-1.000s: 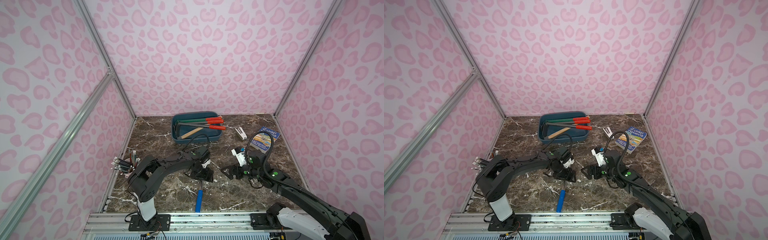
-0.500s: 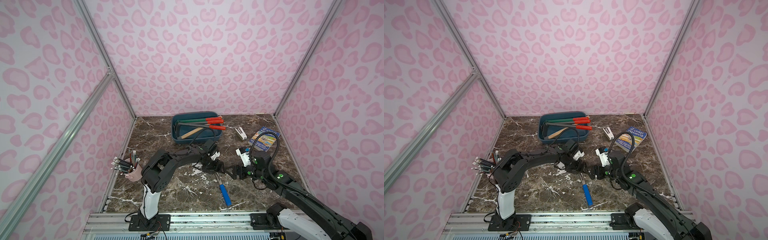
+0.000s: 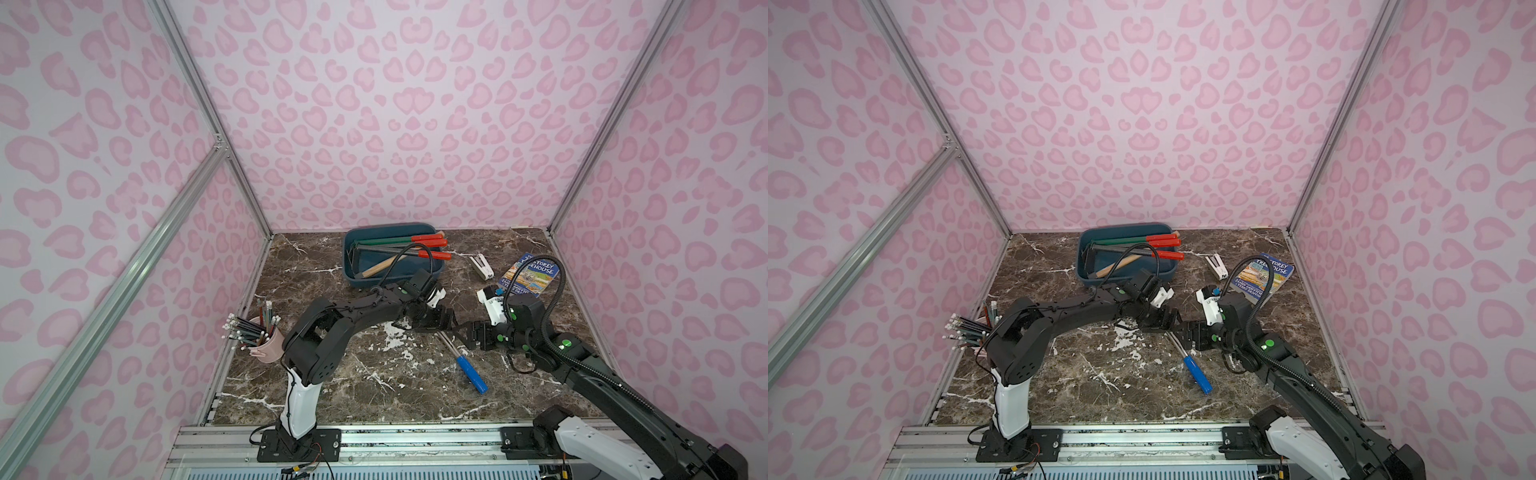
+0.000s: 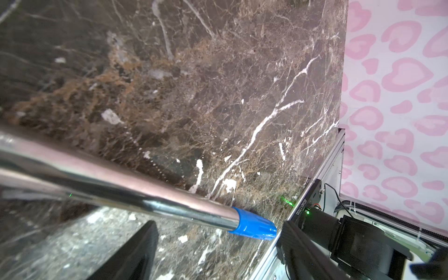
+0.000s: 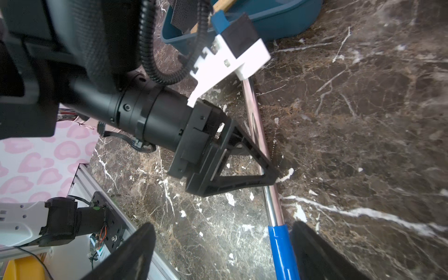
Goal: Put the small hoe into the storage box
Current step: Move the hoe to the center of the board, then pick up the hoe from the center of the board.
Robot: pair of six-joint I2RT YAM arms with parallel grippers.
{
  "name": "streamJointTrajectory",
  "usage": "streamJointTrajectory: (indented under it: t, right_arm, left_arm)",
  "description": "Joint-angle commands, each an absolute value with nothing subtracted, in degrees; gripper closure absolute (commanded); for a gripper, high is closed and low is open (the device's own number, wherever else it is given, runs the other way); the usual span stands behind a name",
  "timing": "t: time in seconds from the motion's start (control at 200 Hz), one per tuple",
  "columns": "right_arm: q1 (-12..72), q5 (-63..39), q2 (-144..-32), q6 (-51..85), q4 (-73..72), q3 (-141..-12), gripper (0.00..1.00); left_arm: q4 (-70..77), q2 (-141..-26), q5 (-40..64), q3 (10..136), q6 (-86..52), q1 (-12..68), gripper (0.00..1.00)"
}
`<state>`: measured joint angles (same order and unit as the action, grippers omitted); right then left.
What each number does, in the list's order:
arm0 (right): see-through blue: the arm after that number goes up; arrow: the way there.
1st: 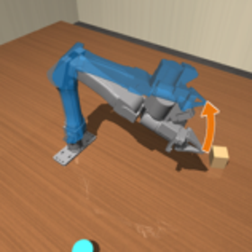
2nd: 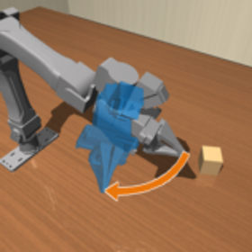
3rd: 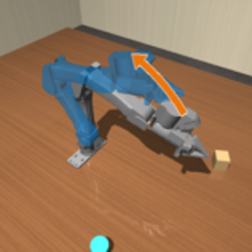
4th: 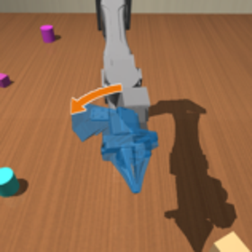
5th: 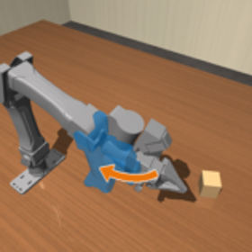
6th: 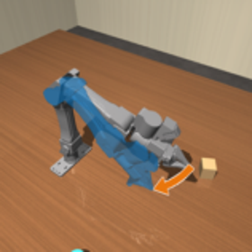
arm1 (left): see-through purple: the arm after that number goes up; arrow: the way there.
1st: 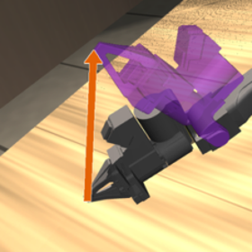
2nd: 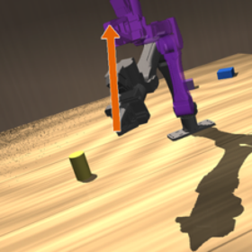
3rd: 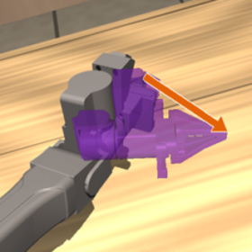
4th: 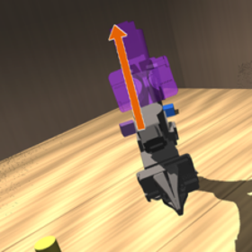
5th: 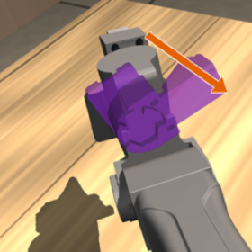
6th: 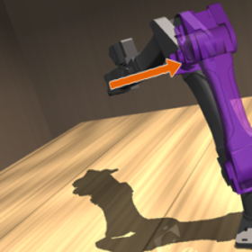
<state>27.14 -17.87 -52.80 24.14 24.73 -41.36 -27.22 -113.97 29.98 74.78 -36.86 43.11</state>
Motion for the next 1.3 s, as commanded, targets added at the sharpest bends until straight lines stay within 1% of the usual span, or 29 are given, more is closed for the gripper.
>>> streamJointTrajectory:
  t: [0.0, 0.265, 0.415, 0.615, 0.7, 0.8, 0.845, 0.9, 1.095, 1.295]
  right_arm:
    - [27.16, -15.25, -54.41, 22.53, 26.79, -43.87, 0.10]
    - [26.97, -12.40, -60.54, 19.13, 29.58, -48.12, 0.11]
    - [26.98, -10.69, -64.03, 17.83, 29.87, -49.55, 0.11]
    - [26.97, -11.21, -68.95, 14.42, 29.88, -51.07, 0.13]
    - [27.02, -12.29, -71.10, 12.59, 29.88, -51.67, 0.13]
    - [27.46, -10.96, -73.74, 10.84, 30.27, -52.18, 0.14]
    - [27.68, -10.36, -74.99, 10.45, 30.38, -52.54, 0.14]
    - [28.46, -9.93, -76.52, 9.88, 30.40, -52.72, 0.14]
    - [30.93, -6.84, -82.08, 8.37, 30.39, -53.74, 0.18]
    - [31.72, -6.71, -84.77, 7.54, 28.18, -53.45, 0.24]
  left_arm:
    - [-24.43, -110.70, 26.12, 72.84, -36.65, 42.26, 0.16]
    - [-22.93, -101.47, 19.03, 67.01, -35.89, 40.43, 0.15]
    - [-21.89, -95.43, 14.24, 65.50, -34.30, 40.36, 0.11]
    - [-21.28, -88.81, 10.73, 63.37, -31.34, 39.77, 0.10]
    - [-21.08, -86.21, 9.58, 62.29, -30.35, 39.49, 0.05]
    - [-21.23, -83.39, 8.47, 61.05, -29.42, 38.92, 0.03]
    - [-21.38, -82.20, 7.94, 60.48, -29.27, 38.61, 0.00]
    - [-21.40, -80.78, 7.52, 59.65, -29.17, 38.05, 0.03]
    - [-21.80, -76.83, 7.43, 57.84, -28.37, 35.96, 0.03]
    - [-24.15, -73.43, 6.07, 56.83, -27.54, 34.59, 0.03]
